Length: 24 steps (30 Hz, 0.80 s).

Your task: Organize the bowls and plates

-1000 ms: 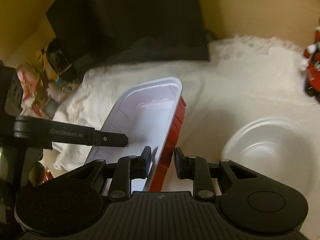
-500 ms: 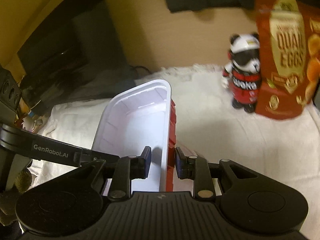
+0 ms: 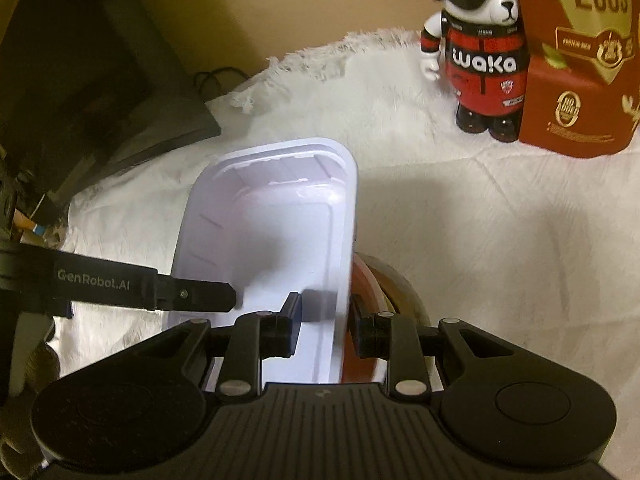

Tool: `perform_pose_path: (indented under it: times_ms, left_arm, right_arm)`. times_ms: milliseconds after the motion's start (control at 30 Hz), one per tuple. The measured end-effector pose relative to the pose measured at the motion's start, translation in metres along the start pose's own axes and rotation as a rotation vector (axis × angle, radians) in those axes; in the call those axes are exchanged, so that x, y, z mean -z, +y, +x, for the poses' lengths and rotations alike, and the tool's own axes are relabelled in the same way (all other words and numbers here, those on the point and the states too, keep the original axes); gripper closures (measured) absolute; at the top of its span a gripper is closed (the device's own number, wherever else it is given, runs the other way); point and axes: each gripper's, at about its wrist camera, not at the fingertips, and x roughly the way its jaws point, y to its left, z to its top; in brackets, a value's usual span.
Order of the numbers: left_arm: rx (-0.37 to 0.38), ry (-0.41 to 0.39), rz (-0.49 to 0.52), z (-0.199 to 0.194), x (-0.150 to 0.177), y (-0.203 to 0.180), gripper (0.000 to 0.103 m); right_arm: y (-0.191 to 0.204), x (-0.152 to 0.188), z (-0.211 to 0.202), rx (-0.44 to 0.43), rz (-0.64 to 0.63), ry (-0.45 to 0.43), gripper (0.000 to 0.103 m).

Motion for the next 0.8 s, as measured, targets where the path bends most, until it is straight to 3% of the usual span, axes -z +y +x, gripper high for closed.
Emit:
perform_pose_path:
  times_ms: [333, 567, 800]
  left_arm:
    - [0.058, 0.005, -0.025, -0.011, 0.012, 0.007, 0.082]
    - [0.120, -0.037, 0.000, -0.047, 0.031, -0.002, 0.081]
    - [0.072, 0.013, -0.017, -0.016, 0.037, 0.004, 0.082]
  right_arm:
    - [-0.001, 0.008, -0.011, -0.030, -0.009, -0.004, 0.076]
    - [0.003, 0.009, -0.055, -0.092, 0.011, -0.092, 0.075]
    - [-0.008, 0.023, -0.034, -0.042, 0.045, -0.015, 0.075]
